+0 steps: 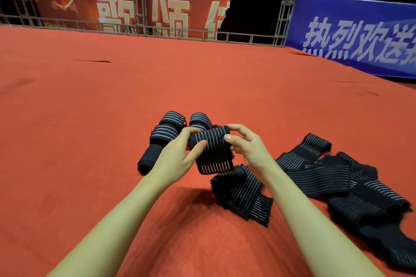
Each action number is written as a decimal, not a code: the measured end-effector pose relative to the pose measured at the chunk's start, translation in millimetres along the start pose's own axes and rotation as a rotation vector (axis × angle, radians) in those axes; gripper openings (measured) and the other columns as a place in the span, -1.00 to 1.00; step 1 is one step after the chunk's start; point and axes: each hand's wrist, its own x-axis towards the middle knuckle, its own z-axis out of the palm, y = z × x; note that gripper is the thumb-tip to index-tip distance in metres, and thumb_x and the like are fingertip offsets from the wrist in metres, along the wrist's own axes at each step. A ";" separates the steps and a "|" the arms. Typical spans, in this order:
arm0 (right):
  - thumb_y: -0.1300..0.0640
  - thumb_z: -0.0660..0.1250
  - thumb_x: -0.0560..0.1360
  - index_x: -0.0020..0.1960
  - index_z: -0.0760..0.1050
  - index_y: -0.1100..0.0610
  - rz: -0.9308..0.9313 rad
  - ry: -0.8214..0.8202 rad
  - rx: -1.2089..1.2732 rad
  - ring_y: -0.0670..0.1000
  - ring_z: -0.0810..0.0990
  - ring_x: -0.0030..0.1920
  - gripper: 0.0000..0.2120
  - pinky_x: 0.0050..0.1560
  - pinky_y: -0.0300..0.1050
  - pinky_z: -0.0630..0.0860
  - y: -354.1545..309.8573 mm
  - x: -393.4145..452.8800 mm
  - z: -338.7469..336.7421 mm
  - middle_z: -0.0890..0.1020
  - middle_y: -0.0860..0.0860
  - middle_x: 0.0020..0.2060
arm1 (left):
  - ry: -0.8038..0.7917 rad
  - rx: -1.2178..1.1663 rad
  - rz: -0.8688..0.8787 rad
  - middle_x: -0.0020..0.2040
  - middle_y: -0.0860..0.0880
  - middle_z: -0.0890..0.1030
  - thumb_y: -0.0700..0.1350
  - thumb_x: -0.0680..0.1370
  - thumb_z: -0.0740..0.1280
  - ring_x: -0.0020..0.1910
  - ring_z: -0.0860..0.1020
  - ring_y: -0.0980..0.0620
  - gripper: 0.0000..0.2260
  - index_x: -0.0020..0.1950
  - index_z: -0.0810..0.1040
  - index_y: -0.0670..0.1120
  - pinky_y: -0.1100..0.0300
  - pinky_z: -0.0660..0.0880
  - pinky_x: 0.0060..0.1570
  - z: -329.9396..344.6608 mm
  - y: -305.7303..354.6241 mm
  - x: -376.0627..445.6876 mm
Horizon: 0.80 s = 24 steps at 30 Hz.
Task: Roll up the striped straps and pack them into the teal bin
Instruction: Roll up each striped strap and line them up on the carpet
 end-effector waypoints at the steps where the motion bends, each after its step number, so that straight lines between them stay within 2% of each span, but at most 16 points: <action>1: 0.17 0.37 0.50 0.03 0.57 0.03 0.015 -0.010 0.016 -0.06 0.51 -0.29 -0.87 -0.23 -0.20 0.41 1.6 -0.6 -0.6 0.63 -0.07 -0.27 | 0.005 -0.035 0.002 -0.09 0.22 0.53 0.07 0.57 0.25 -0.12 0.50 0.32 -0.75 0.21 0.41 0.04 0.41 0.35 -0.14 1.0 0.4 -0.2; 4: 0.01 0.45 0.42 0.04 0.60 0.06 0.064 -0.034 0.075 0.07 0.49 -0.14 -0.77 -0.11 -0.07 0.40 11.7 -6.3 -1.6 0.62 0.01 -0.13 | 0.028 -0.081 0.055 -0.02 0.14 0.55 0.01 0.53 0.35 -0.05 0.51 0.26 -0.79 0.12 0.43 0.04 0.42 0.40 -0.07 6.4 -0.9 -3.7; 7: -0.05 0.42 0.38 0.01 0.63 0.05 0.077 -0.053 0.063 -0.03 0.55 -0.15 -0.74 -0.12 -0.17 0.46 13.9 -9.1 -1.2 0.65 -0.04 -0.14 | 0.022 -0.080 0.121 0.01 0.05 0.53 0.04 0.47 0.37 -0.03 0.51 0.16 -0.73 0.13 0.47 0.02 0.30 0.47 -0.07 4.7 -5.4 -5.2; 9: 0.02 0.40 0.40 0.03 0.62 0.06 0.067 -0.069 0.042 -0.09 0.56 -0.16 -0.77 -0.18 -0.25 0.46 11.9 -8.5 -1.4 0.65 -0.06 -0.16 | 0.001 -0.064 0.196 0.02 0.01 0.49 -0.06 0.46 0.42 0.01 0.49 0.17 -0.72 0.13 0.49 -0.05 0.35 0.44 -0.06 3.6 -7.6 -5.8; 11: 0.17 0.39 0.46 0.07 0.60 0.08 0.061 -0.080 0.009 -0.16 0.57 -0.20 -0.81 -0.21 -0.35 0.45 11.7 -9.2 -2.8 0.65 -0.07 -0.19 | -0.021 -0.082 0.212 0.05 -0.01 0.44 -0.12 0.45 0.45 0.08 0.46 0.17 -0.71 0.14 0.49 -0.05 0.37 0.41 0.02 4.9 -9.7 -8.4; 14: 0.30 0.39 0.46 0.12 0.59 0.07 0.048 -0.087 -0.019 -0.15 0.59 -0.17 -0.73 -0.14 -0.38 0.45 15.1 -12.7 -5.6 0.66 -0.04 -0.18 | -0.087 -0.099 0.159 0.12 0.02 0.42 0.07 0.47 0.37 0.14 0.44 0.15 -0.71 0.16 0.45 0.11 0.34 0.38 0.11 5.9 -14.2 -15.8; 17: 0.31 0.42 0.43 0.16 0.59 0.02 0.033 -0.101 -0.042 -0.04 0.64 -0.02 -0.65 0.00 -0.23 0.54 16.9 -13.3 -7.9 0.68 0.00 -0.08 | -0.108 -0.054 0.123 0.10 0.09 0.49 0.15 0.46 0.31 0.09 0.47 0.18 -0.70 0.16 0.45 0.13 0.29 0.42 0.07 4.9 -18.0 -17.4; 20: 0.31 0.43 0.44 0.20 0.55 0.04 0.032 -0.071 -0.073 -0.08 0.64 0.00 -0.63 -0.01 -0.25 0.54 20.4 -12.2 -6.1 0.67 0.01 -0.01 | -0.026 -0.049 0.146 0.05 0.10 0.49 0.03 0.44 0.42 0.04 0.47 0.20 -0.68 0.16 0.48 0.05 0.33 0.43 -0.01 5.8 -17.6 -17.4; 22: 0.30 0.43 0.45 0.16 0.55 0.04 0.039 -0.057 -0.097 -0.09 0.63 0.02 -0.67 -0.02 -0.28 0.52 25.4 -12.4 -3.9 0.67 0.00 0.01 | -0.004 -0.034 0.140 0.06 0.03 0.46 -0.10 0.42 0.48 0.06 0.44 0.24 -0.60 0.23 0.49 -0.04 0.41 0.39 0.03 7.8 -19.1 -19.9; 24: 0.30 0.42 0.45 0.13 0.56 0.06 0.050 -0.060 -0.096 -0.08 0.62 0.03 -0.71 0.00 -0.27 0.51 31.7 -12.6 -2.2 0.68 0.01 0.01 | -0.010 0.015 0.144 0.08 -0.01 0.42 -0.11 0.43 0.47 0.08 0.41 0.26 -0.54 0.30 0.46 -0.13 0.45 0.34 0.09 9.8 -21.0 -23.5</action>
